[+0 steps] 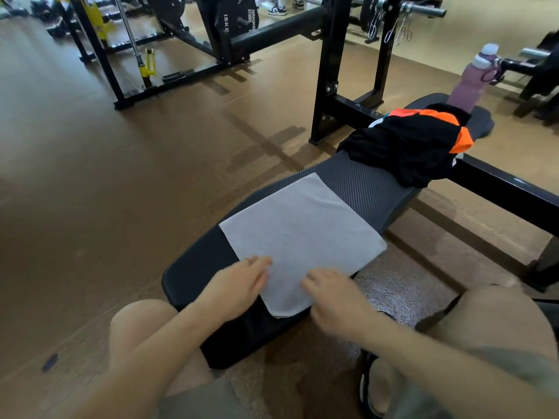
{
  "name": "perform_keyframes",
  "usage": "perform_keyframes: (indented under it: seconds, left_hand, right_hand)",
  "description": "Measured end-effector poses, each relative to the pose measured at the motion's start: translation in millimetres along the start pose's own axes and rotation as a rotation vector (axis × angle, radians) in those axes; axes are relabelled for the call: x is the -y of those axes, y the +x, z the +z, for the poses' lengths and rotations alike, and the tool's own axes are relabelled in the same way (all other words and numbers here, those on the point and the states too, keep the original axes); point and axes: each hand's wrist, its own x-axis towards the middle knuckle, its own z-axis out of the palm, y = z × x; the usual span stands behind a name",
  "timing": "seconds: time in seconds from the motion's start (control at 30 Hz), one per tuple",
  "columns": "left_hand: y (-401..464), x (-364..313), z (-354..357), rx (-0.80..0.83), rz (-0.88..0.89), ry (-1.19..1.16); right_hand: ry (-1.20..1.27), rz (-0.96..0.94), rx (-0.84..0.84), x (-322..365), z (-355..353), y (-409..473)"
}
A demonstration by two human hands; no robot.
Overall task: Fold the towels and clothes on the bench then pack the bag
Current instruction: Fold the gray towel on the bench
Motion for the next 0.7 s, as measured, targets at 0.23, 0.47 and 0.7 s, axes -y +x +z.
perform_keyframes:
  seconds: [0.23,0.47,0.7]
  left_hand:
    - [45,55,-24,-0.103,-0.566,-0.351]
    - [82,78,-25,-0.095,-0.825,-0.394]
    - [100,83,-22,-0.134,-0.869,-0.47]
  right_hand:
    - [-0.054,-0.109,-0.037,75,41,17]
    - [-0.149,-0.227,-0.066,74,46,29]
    - [-0.146,-0.242,0.002,74,42,27]
